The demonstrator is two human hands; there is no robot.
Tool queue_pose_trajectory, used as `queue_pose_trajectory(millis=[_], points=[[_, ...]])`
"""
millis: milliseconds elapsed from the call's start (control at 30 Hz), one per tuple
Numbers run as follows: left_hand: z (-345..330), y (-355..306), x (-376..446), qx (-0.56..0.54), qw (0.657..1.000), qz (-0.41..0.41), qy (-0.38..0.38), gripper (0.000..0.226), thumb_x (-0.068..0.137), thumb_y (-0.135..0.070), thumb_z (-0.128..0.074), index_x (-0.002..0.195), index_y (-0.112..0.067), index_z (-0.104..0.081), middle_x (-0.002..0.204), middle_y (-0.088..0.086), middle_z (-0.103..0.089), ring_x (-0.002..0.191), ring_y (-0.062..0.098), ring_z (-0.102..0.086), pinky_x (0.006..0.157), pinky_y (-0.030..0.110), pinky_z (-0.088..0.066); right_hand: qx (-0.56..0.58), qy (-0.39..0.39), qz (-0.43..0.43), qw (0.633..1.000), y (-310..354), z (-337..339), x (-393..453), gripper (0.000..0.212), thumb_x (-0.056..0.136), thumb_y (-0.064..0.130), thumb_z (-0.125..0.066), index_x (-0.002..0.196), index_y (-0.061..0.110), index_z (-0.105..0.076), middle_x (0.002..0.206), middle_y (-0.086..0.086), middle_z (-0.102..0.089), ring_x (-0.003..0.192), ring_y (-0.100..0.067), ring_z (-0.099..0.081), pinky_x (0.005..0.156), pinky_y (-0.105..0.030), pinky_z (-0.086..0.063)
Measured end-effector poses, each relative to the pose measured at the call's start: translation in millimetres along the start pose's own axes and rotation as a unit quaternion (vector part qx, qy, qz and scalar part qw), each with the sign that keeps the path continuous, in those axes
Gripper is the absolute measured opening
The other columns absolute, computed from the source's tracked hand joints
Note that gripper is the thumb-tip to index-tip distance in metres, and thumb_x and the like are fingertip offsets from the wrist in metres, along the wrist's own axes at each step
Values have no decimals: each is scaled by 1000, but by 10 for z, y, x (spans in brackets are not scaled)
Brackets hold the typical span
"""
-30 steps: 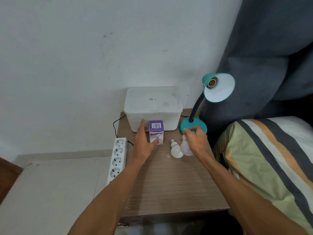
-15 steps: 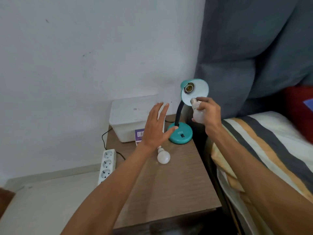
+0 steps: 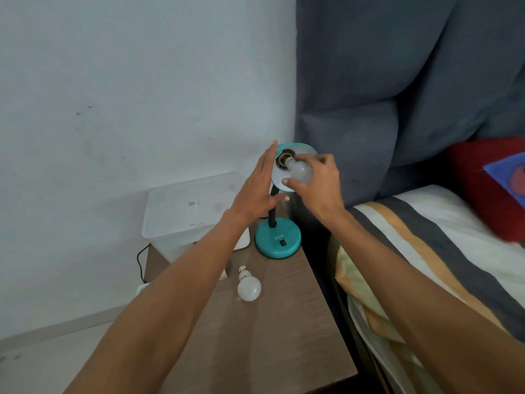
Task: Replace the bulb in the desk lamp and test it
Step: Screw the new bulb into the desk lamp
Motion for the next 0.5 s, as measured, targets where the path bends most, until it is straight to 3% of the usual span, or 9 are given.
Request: queue_pose_trajectory(millis=[100,233,500], points=[[-31,35,13,-2,1000,-6,-11,116,83,-25,-87,164,-14,-5,167,8,-26,150,23,-36,117,29,-36,-52,-21,34,998,-26,-63,49,57,76,34,-82,129,26,-62,124,-6,-56,110,-25,-58,94,-35,-49],[-41,95,13,-7,999,-22,-25,111,84,-28,-87,164,-14,-11,167,5,-30,150,21,-38,120,38,-39,-119,-41,69,990,-47,-149,58,60,78,32,-81,132,22,-58,130,-7,-61,109,-33,-57,85,-41,-51],[-6,59,29,-1,999,-34,-39,95,86,-24,-83,160,-8,-26,162,11,-38,148,25,-41,116,46,-44,-178,-7,121,977,-82,-258,34,69,80,6,-70,144,14,-45,147,-20,-36,132,-39,-41,89,-50,-53]])
Point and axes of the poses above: each hand's wrist, its own x-axis towards the middle knuckle, its own z-axis out of the back of the hand, y = z × x, the point moved 1 cm from there along x, towards the middle knuckle
